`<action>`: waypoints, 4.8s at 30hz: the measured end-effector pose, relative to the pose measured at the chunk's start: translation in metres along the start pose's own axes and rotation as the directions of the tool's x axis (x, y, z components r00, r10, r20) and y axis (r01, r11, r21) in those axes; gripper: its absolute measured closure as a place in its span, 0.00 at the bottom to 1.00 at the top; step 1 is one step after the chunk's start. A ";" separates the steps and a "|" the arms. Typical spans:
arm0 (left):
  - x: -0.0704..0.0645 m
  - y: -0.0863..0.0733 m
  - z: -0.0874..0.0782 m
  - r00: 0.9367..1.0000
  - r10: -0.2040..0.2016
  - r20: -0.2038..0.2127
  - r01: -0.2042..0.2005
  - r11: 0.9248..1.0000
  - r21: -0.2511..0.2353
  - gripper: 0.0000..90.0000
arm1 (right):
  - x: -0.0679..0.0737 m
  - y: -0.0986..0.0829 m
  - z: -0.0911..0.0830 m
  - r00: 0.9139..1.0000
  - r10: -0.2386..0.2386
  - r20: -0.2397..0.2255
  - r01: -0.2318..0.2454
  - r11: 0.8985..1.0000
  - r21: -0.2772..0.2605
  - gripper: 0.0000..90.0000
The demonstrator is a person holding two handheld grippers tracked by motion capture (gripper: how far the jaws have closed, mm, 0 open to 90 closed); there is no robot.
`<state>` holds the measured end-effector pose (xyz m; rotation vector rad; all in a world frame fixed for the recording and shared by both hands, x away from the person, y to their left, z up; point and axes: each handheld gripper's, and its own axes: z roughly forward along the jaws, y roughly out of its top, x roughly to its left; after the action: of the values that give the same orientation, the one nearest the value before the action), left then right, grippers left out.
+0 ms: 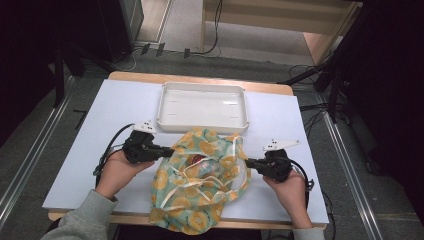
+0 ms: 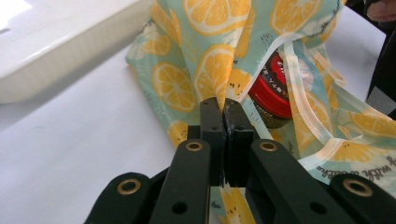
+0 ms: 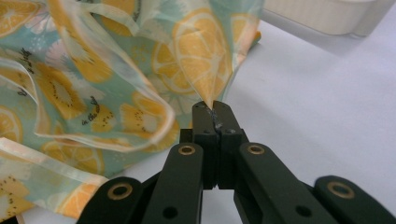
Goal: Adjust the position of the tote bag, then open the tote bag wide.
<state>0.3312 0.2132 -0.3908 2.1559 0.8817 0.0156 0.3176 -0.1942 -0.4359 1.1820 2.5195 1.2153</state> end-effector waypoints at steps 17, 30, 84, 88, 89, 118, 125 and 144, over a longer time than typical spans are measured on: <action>0.031 -0.026 -0.029 0.996 -0.083 -0.041 0.081 0.996 -0.037 0.99 | -0.004 -0.005 -0.013 1.000 0.010 0.022 -0.009 1.000 -0.016 1.00; 0.029 -0.022 -0.024 0.998 -0.063 -0.026 0.062 0.998 -0.034 0.76 | 0.004 -0.003 -0.009 1.000 -0.012 0.005 0.012 1.000 -0.014 1.00; -0.056 0.050 0.053 0.977 0.137 0.164 -0.140 0.990 0.009 0.41 | 0.021 0.016 -0.008 0.999 -0.048 -0.007 0.047 0.996 -0.076 0.67; -0.055 0.050 0.062 0.979 0.149 0.138 -0.156 0.987 0.043 0.41 | 0.022 0.018 -0.005 0.999 -0.044 -0.011 0.043 0.996 -0.072 0.67; -0.054 0.050 0.064 0.979 0.148 0.138 -0.156 0.987 0.044 0.41 | 0.022 0.018 -0.003 0.999 -0.051 -0.013 0.049 0.996 -0.074 0.67; -0.044 0.048 0.058 0.985 0.151 0.088 -0.151 0.988 0.000 1.00 | 0.027 0.025 0.004 0.999 -0.052 -0.013 0.050 0.995 -0.089 0.65; -0.039 0.048 0.045 0.987 0.129 0.099 -0.127 0.991 -0.030 1.00 | 0.028 0.032 0.007 0.998 -0.064 -0.021 0.062 0.994 -0.090 0.57; -0.024 0.040 0.018 0.989 0.092 0.120 -0.085 0.995 -0.059 1.00 | 0.043 0.042 0.016 0.991 -0.128 -0.042 0.126 0.991 -0.043 0.97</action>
<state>0.3411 0.1692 -0.3699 2.1203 0.7075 -0.0480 0.3196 -0.1391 -0.4072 0.9793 2.5451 1.2672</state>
